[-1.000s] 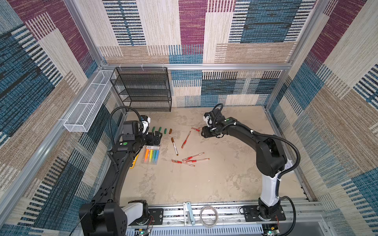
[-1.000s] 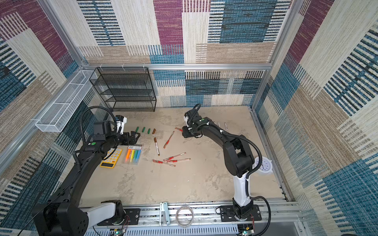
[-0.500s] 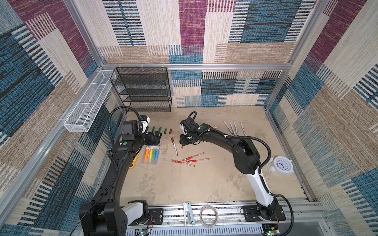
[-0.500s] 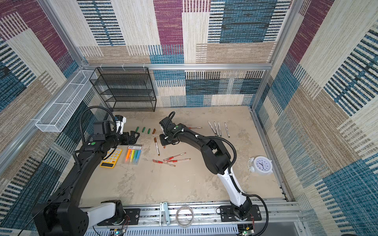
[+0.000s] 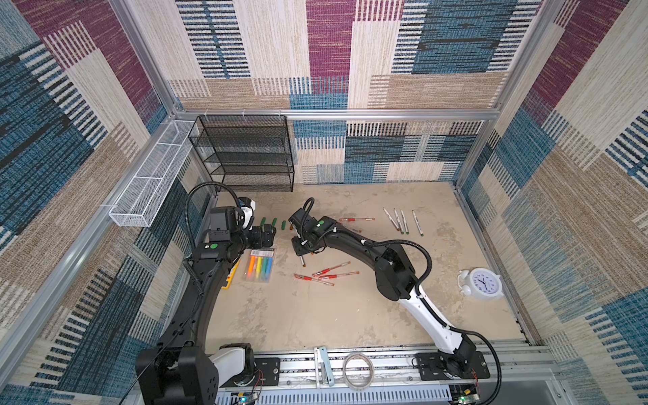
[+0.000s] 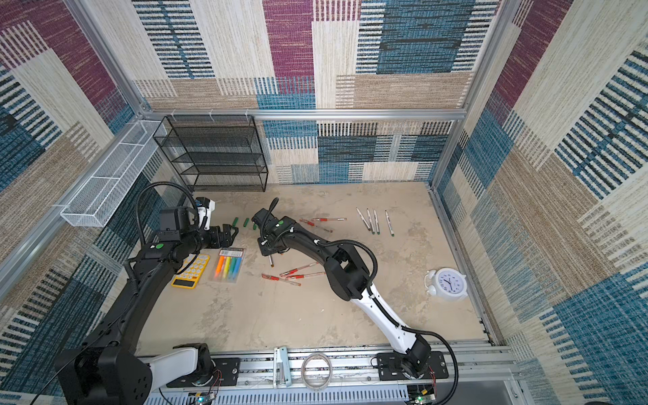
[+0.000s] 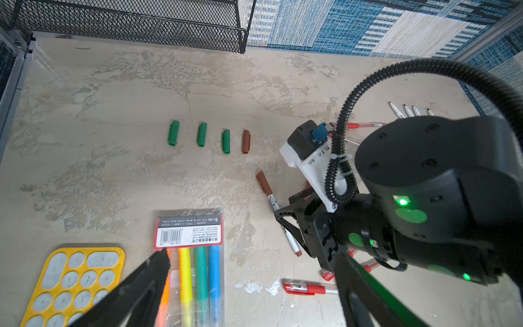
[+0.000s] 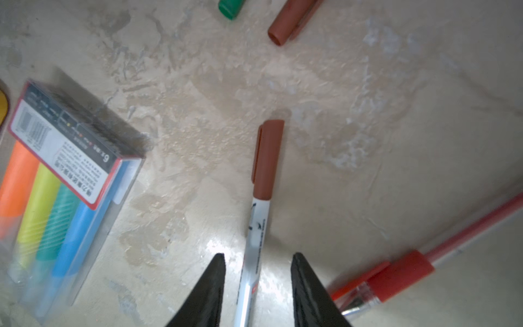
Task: Remove pen caps from pens
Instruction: Pick up the pen from the center of the table.
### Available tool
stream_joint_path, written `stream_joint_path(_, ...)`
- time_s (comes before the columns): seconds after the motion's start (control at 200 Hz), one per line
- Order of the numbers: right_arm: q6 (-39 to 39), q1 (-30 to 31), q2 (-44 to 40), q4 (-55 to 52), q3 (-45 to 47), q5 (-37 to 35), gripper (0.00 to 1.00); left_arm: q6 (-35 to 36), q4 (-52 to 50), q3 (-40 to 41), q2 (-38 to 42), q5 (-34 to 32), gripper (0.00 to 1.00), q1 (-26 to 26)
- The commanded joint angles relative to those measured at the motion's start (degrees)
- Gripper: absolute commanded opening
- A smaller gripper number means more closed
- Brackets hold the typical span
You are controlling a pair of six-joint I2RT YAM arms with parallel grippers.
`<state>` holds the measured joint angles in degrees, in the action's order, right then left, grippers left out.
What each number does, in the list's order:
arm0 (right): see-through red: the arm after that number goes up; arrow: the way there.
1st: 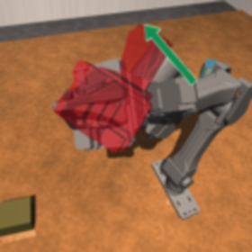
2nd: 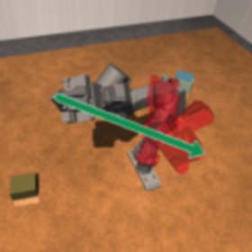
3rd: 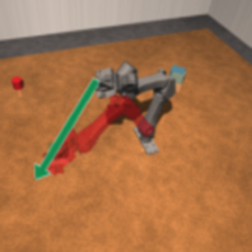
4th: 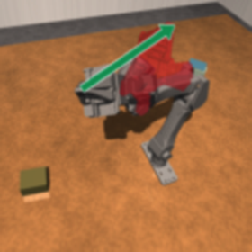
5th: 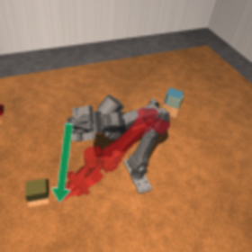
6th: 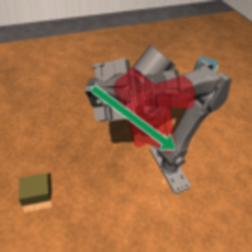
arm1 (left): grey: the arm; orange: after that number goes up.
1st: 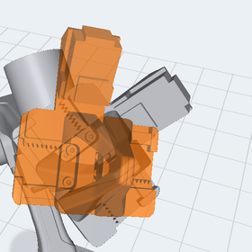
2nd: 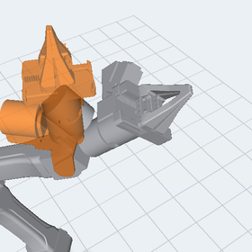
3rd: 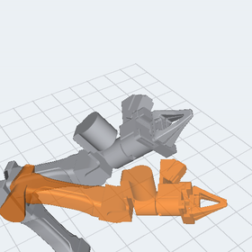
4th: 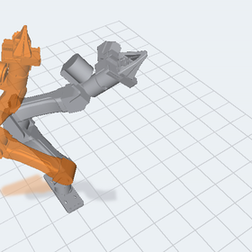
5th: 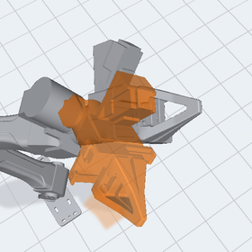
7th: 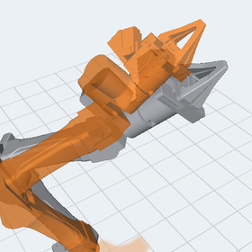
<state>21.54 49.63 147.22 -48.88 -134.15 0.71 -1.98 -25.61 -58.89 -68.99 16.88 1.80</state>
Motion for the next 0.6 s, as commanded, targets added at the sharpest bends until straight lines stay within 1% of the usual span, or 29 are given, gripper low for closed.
stream_joint_path(0.0, 0.3, 0.5, 1.2, -2.9, -1.2, -0.1, 0.40, -1.0, 0.8, -0.6, -0.1, 0.8, 0.95, 0.1)
stream_joint_path(0.316, -0.9, 0.8, 1.0, -5.3, 0.7, -1.5, 0.19, -1.4, 1.2, -0.2, -0.2, 1.1, 0.95, 0.2)
stream_joint_path(0.391, -1.1, 0.8, 0.4, -4.4, 2.0, -1.8, 0.16, -1.3, 2.0, 0.4, -0.2, 0.9, 0.95, 0.2)
stream_joint_path(0.516, -1.0, 0.8, 0.4, -6.6, -0.8, -1.1, 0.13, -1.6, 1.0, -0.5, -0.2, 1.4, 0.95, 0.3)
stream_joint_path(0.591, -1.0, 0.7, -0.8, -5.7, -0.3, -0.9, 0.11, -1.5, 1.8, 0.2, -0.2, 1.4, 0.95, 0.3)
